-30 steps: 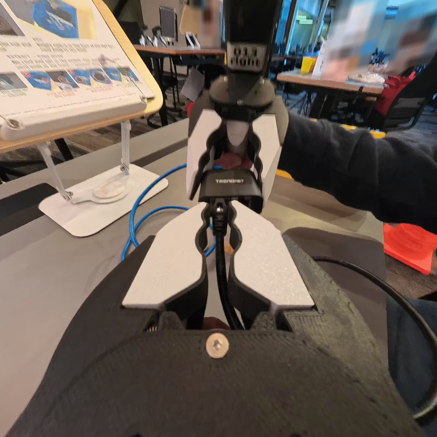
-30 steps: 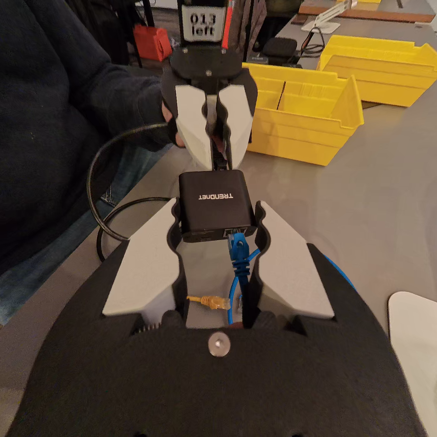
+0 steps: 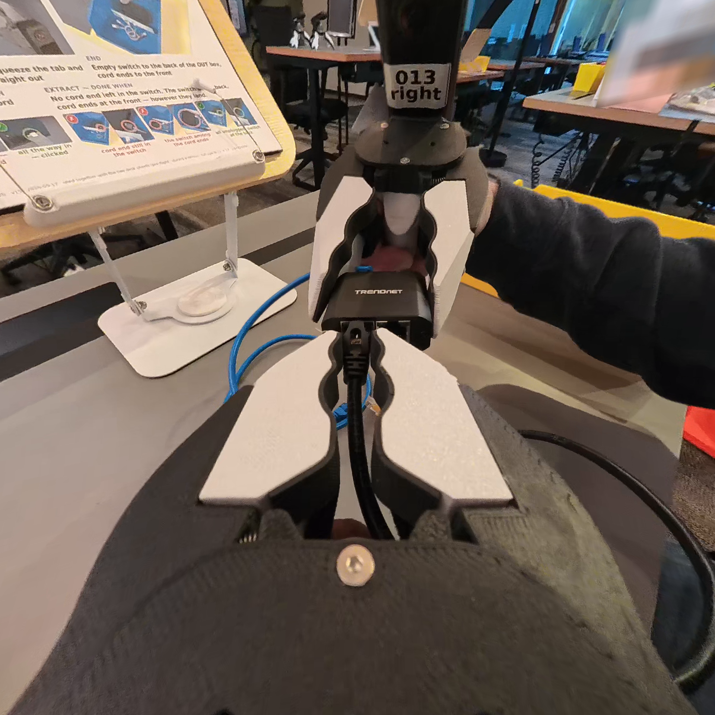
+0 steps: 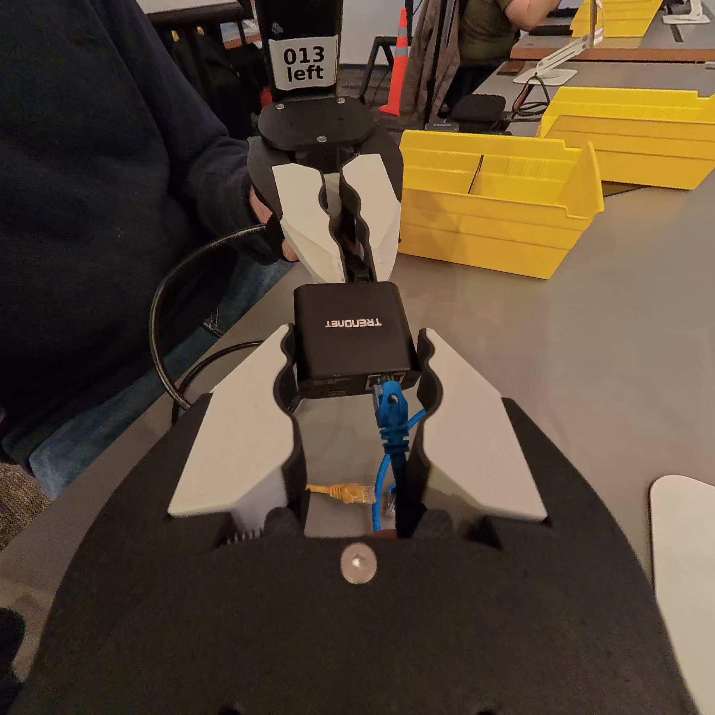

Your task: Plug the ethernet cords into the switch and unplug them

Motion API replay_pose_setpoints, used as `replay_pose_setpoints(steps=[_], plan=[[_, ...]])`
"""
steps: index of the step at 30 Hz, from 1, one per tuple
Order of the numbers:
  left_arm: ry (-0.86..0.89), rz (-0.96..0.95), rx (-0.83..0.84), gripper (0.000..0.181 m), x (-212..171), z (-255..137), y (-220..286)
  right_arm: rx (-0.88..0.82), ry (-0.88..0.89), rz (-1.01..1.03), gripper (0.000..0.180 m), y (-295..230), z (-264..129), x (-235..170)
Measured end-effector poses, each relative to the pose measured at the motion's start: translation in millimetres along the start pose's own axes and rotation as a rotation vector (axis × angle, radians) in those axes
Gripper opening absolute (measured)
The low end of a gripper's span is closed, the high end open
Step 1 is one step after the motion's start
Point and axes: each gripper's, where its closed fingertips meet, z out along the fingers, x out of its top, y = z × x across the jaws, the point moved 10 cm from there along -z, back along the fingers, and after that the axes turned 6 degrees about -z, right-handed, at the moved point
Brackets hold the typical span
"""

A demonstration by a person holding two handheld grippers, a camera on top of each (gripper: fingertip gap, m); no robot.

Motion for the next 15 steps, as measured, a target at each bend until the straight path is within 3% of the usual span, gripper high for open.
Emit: replay_pose_setpoints(steps=[8,15], plan=[[-0.013,0.002,0.039,0.014,1,5,2,0.005,-0.006,0.015,0.062,2,-3,-5],[0.055,-0.001,0.078,0.018,11,-15,-14,-0.061,-0.048,0.018,0.062,1,-10,-9]])
